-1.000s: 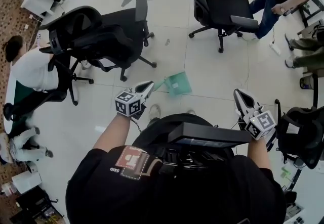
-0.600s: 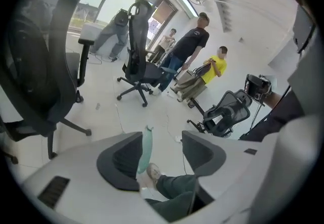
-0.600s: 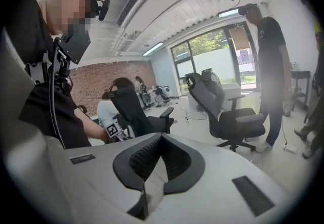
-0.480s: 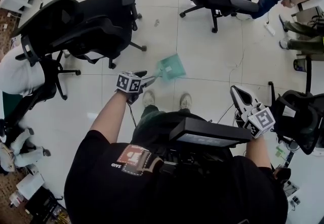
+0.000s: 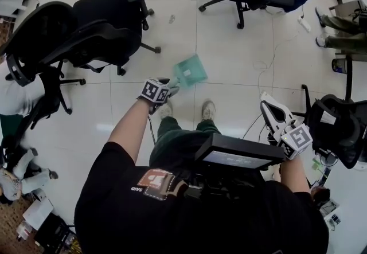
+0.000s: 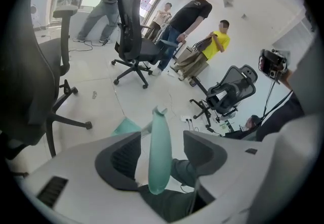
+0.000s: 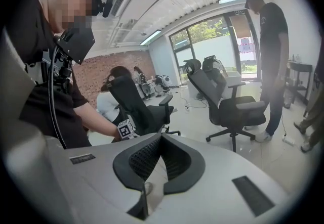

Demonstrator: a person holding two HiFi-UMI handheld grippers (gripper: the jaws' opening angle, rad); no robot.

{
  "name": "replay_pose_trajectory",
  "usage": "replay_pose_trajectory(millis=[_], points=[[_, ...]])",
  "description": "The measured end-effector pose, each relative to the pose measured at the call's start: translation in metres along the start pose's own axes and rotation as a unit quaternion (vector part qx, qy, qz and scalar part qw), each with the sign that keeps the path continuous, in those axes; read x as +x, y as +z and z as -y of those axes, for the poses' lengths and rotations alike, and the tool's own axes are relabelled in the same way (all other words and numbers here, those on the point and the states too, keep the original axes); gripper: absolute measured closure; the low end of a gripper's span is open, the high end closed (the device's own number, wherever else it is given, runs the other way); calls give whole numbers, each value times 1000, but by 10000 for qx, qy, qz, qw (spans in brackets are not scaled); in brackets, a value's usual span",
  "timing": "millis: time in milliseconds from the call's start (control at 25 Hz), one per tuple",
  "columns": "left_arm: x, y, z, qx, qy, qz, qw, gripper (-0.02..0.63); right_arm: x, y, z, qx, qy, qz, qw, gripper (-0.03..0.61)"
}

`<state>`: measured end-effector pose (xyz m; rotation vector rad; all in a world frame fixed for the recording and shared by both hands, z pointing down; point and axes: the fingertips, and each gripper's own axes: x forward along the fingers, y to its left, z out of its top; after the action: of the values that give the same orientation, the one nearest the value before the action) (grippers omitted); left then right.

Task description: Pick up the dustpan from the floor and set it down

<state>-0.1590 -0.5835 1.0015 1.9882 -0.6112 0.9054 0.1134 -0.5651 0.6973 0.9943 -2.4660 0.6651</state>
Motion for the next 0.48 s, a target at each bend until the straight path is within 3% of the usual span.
replay_pose_trajectory(millis=[120,280,480], points=[[17,-8,-8,44,102,-139,9998,337,-3,-11,2,30,-83,-54,9999,569],[31,-8,-6,-87,-12,-35,10000,475,-11,-22,1,41,-153,-112,9998,569],[26,-6,6,-208,-399,138,9989,499,-18,-21,-5,31,-174,-154,9997,569]])
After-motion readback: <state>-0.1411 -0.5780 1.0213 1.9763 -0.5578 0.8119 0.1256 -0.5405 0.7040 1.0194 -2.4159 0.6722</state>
